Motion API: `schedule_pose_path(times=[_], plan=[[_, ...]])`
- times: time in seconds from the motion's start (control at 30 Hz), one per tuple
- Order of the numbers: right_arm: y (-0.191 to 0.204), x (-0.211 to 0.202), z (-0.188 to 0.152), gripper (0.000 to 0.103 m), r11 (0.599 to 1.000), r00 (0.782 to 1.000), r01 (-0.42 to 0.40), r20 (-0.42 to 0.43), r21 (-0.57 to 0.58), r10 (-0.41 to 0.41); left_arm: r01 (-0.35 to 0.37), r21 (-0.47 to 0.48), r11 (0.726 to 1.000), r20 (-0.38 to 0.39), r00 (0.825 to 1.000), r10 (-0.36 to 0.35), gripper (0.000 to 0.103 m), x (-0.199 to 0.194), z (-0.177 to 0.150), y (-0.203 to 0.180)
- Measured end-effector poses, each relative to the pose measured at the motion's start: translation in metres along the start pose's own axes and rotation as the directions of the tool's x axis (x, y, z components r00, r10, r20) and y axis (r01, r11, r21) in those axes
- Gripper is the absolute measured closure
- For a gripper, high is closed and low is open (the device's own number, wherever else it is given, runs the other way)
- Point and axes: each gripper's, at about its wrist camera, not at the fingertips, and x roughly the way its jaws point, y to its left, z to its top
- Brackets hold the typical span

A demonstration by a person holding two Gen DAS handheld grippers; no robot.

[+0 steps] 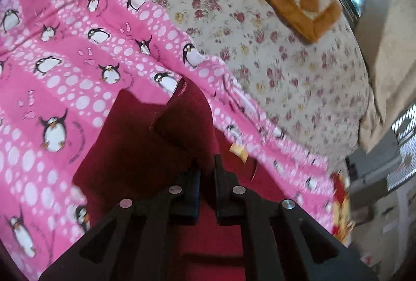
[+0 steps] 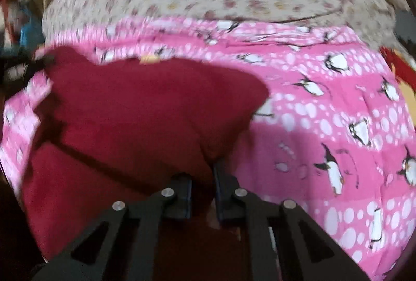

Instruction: Fold small clothes

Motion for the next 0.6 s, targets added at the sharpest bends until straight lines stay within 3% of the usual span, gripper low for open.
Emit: schedule_pose_path(times=[0.07, 0.17, 0.23, 0.3, 0.47, 0.53, 0.6], plan=[[-0.01, -0.008, -0.003, 0.09, 0.999, 0.999, 0.039, 0.017, 0.032, -0.04, -0.009, 0.022, 1.0, -0.047, 0.999, 0.01, 0.103, 0.014, -0.013, 0.005], [-0.019, 0.007, -0.01, 0.09, 0.996, 0.997, 0.06, -0.062, 0.073, -0.056, -0.074, 0.011, 0.997, -0.123, 0.99, 0.075, 0.103, 0.047, -0.032, 0.026], [-0.014, 0.005, -0.014, 0.088, 0.996, 0.994, 0.081, -0.082, 0.038, -0.077, -0.047, -0.018, 0.999, -0.121, 0.992, 0.044, 0.103, 0.045, -0.035, 0.034], [-0.013, -0.011, -0.014, 0.077, 0.997, 0.996, 0.068, -0.062, 0.042, -0.066, -0.037, -0.014, 0.999, -0.132, 0.991, 0.035, 0.103, 0.037, -0.032, 0.033], [-0.04, -0.049, -0.004, 0.046, 0.972, 0.996, -0.093, 0.009, 0.215, 0.094, -0.041, -0.025, 0.999, -0.079, 0.996, 0.038, 0.1, 0.009, -0.031, 0.034], [-0.046, -0.048, 0.007, 0.034, 0.96, 0.993, -0.115, 0.042, 0.254, 0.107, -0.062, -0.019, 0.998, -0.043, 0.997, 0.061, 0.1, 0.0, -0.031, 0.034], [-0.044, -0.032, 0.02, 0.031, 0.962, 0.995, -0.101, 0.037, 0.254, 0.095, -0.083, -0.005, 0.997, -0.001, 0.997, 0.083, 0.1, -0.005, -0.03, 0.032]])
